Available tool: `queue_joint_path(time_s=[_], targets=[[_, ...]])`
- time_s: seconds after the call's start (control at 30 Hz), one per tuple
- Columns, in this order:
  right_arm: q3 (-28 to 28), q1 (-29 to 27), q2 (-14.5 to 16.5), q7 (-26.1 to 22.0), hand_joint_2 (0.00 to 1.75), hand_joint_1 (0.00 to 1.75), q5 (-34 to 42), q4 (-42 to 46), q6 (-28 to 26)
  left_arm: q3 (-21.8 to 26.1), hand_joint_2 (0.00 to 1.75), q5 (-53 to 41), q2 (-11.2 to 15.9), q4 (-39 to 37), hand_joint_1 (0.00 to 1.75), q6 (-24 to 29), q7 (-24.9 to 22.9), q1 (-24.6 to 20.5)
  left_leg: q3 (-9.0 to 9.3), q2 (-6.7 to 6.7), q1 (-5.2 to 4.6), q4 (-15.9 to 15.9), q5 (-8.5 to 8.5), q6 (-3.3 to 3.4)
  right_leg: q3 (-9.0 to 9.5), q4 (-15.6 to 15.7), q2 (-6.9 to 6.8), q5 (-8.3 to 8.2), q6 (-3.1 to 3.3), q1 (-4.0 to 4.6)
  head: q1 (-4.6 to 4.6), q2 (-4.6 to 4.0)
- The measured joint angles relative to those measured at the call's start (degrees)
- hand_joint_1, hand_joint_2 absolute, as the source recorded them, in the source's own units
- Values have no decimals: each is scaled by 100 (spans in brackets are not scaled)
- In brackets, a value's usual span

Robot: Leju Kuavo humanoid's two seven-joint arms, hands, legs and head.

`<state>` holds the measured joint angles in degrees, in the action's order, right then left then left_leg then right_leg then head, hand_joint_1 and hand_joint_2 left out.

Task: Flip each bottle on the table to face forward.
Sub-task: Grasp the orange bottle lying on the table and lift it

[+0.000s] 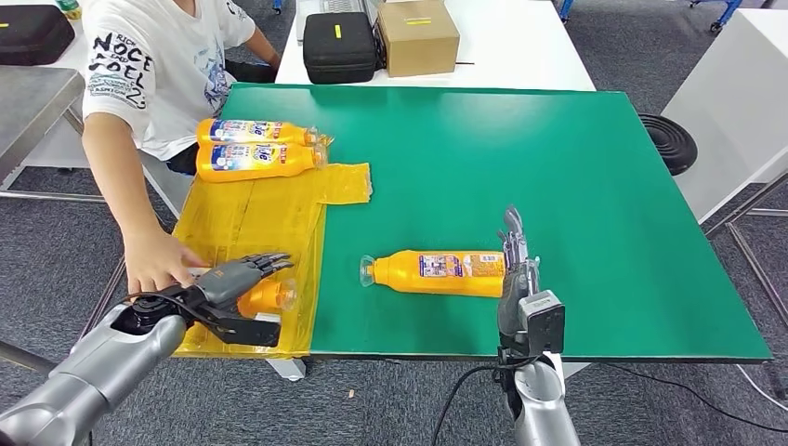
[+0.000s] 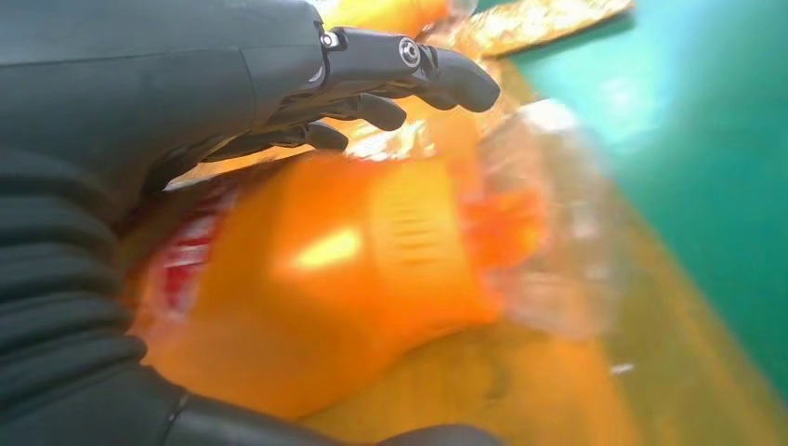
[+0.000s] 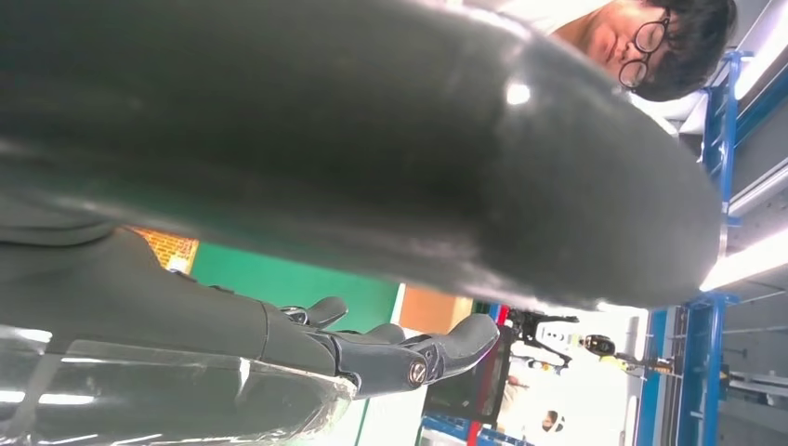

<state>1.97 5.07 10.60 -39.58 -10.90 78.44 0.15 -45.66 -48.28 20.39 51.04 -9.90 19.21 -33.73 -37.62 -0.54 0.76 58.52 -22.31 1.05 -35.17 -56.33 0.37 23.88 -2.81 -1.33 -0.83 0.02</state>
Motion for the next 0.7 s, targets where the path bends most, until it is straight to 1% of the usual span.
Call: queue_joint_path(time_s=[0.1, 0.23, 0.33, 0.43, 0.6, 0.7], targets=[[-17, -1, 0, -11, 0, 0, 16, -31, -2, -32, 0, 182, 289, 253, 0, -159, -4, 45, 0, 4, 1, 0, -1, -2, -1, -2, 3, 0, 0, 2, 1, 0], [-32, -1, -2, -16, 0, 0, 34, -79, -2, -17, 0, 416, 766, 785, 0, -220, -36, 287, -1, 7, 4, -1, -3, -4, -6, -2, 8, 3, 4, 4, -1, 0], [-35, 18, 0, -16, 0, 0, 56, -117, -2, 25, 0, 499, 1043, 1166, 0, -272, -76, 454, -4, 6, 6, -1, -4, -5, -7, -2, 7, 6, 7, 4, 1, 0], [-38, 38, 0, -16, 0, 0, 72, -153, -3, 66, 0, 523, 1215, 1445, 0, -334, -105, 562, -6, 5, 6, -1, -4, -5, -8, -1, 7, 7, 7, 3, 1, 0], [-39, 54, 0, -10, 0, 0, 77, -187, -16, 96, 0, 578, 1358, 1693, 0, -376, -106, 681, -9, 2, 4, -1, -4, -5, -8, -1, 5, 6, 7, 2, 1, 0], [-42, 52, -1, 31, 0, 0, 90, -190, -45, 169, 0, 753, 1490, 1917, 0, -435, -64, 803, -9, 4, 4, 0, -4, -5, -12, -1, 6, 6, 7, 2, 1, 0]])
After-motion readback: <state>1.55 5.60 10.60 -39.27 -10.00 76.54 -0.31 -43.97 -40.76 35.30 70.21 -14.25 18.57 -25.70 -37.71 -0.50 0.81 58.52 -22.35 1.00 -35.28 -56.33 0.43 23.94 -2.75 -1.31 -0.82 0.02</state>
